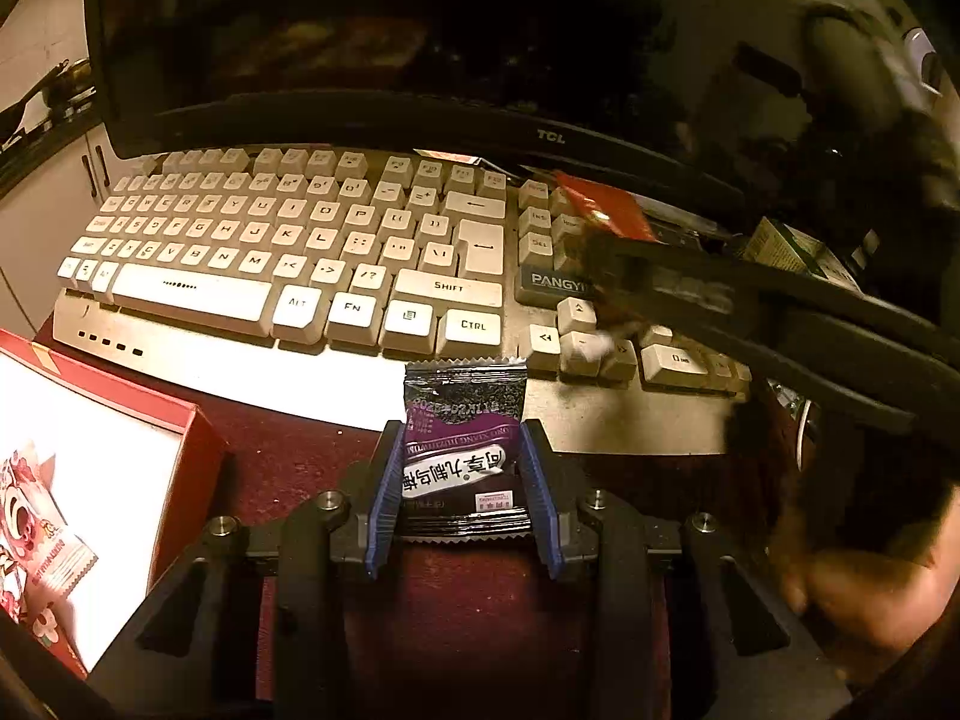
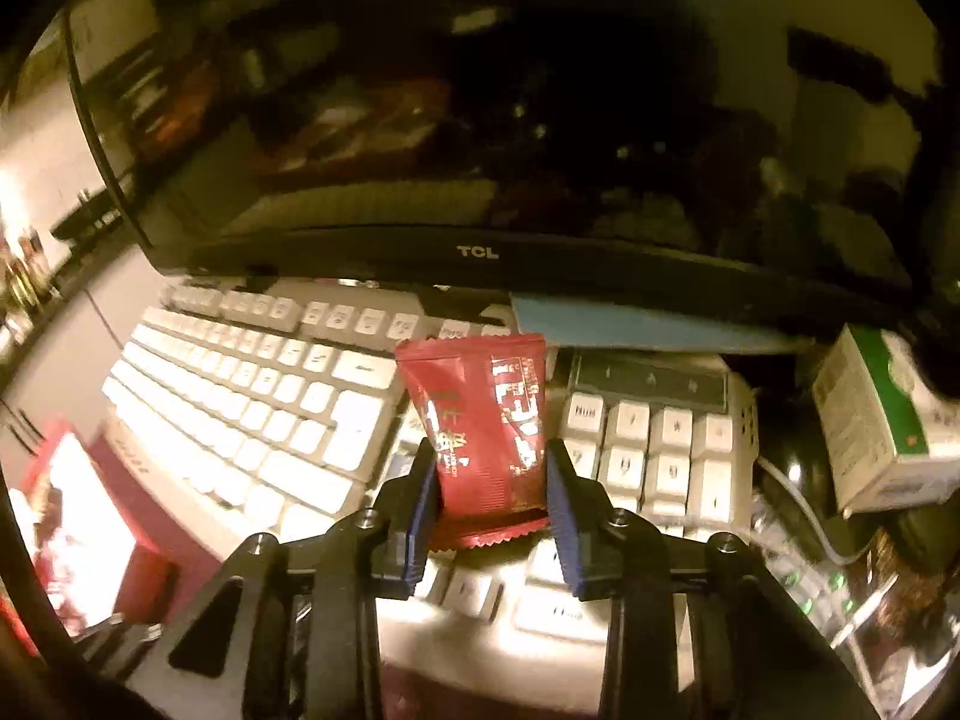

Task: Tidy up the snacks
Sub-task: 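Carry the black-purple packet with the left tool while the right tool carries the red packet to the tray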

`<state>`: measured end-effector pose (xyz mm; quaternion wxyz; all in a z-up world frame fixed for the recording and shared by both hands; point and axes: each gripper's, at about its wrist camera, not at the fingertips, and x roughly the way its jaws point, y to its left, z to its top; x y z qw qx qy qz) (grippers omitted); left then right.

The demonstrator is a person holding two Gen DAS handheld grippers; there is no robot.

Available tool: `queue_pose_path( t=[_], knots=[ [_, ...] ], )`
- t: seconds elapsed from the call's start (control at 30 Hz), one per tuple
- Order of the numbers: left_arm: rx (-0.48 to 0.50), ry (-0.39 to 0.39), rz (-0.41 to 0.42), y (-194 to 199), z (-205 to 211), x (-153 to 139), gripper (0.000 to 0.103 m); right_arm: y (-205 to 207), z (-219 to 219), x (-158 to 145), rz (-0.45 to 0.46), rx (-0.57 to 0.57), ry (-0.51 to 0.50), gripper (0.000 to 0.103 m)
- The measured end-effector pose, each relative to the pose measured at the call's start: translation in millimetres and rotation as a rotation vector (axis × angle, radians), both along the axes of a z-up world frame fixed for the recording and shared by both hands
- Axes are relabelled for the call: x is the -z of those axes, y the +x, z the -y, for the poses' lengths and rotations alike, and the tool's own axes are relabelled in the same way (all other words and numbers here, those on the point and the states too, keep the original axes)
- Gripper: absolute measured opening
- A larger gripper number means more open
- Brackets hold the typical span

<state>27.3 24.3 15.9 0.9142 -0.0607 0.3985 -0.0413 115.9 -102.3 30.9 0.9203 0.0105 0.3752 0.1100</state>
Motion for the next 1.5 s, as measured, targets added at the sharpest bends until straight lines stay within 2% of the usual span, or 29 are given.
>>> queue_pose_path(
  t=[0.13,0.27,0.43,0.63,0.8,0.9,1.0,1.1,1.5],
  knots=[
    [-0.004,0.002,0.010,-1,2,-2,0.036,-18,16,-3,-0.035,-0.001,0.065,0.034],
    [0.001,0.000,0.028,-5,2,-5,0.035,-52,43,-8,-0.037,0.010,0.175,0.034],
    [0.020,-0.003,0.061,-17,5,-14,0.035,-97,70,3,-0.067,0.019,0.282,0.034],
    [0.048,-0.037,0.106,-62,-4,-31,0.035,-140,77,8,-0.083,0.005,0.326,0.034],
    [0.093,-0.018,0.125,-103,-13,-46,0.035,-169,71,5,-0.077,-0.015,0.364,0.034],
    [0.112,0.002,0.139,-124,-20,-55,0.035,-175,52,6,-0.095,-0.050,0.388,0.034],
    [0.115,0.034,0.160,-140,-28,-62,0.035,-184,25,1,-0.097,-0.092,0.372,0.034],
    [0.092,0.061,0.186,-155,-54,-69,0.035,-191,-4,-4,-0.103,-0.131,0.366,0.034],
    [-0.111,0.065,0.181,-167,-182,-67,0.035,-202,-144,-13,-0.136,-0.305,0.305,0.034]
  ],
)
